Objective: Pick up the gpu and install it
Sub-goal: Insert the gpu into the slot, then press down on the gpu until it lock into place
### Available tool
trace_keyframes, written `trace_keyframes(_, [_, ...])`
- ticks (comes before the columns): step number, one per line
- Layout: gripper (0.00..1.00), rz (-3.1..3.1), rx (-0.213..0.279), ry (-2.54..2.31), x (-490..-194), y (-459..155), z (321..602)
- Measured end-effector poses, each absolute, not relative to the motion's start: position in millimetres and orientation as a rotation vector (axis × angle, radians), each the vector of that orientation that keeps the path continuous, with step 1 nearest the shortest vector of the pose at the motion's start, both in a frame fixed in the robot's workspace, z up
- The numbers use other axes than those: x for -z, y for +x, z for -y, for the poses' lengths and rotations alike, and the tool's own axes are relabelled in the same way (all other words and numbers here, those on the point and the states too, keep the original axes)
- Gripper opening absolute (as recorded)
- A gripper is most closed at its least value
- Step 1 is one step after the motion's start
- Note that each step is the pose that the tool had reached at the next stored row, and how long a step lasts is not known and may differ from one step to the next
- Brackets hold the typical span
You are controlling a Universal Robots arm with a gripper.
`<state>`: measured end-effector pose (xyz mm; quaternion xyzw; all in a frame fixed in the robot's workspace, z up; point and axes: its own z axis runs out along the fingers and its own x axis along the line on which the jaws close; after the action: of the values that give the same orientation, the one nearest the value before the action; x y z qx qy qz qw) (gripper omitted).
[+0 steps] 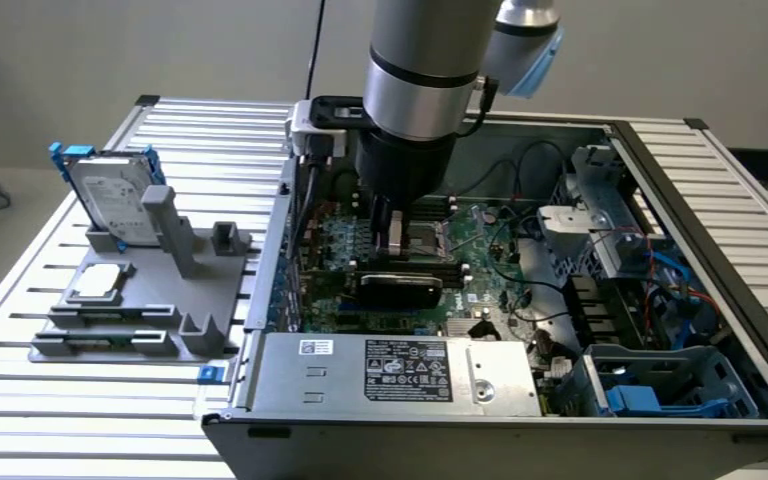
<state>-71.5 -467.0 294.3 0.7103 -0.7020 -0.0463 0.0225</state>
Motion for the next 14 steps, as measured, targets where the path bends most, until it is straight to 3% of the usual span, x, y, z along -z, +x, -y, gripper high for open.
trace_keyframes(14, [0.11,2.174,0.144,2.200,-294.4,-71.5,467.1])
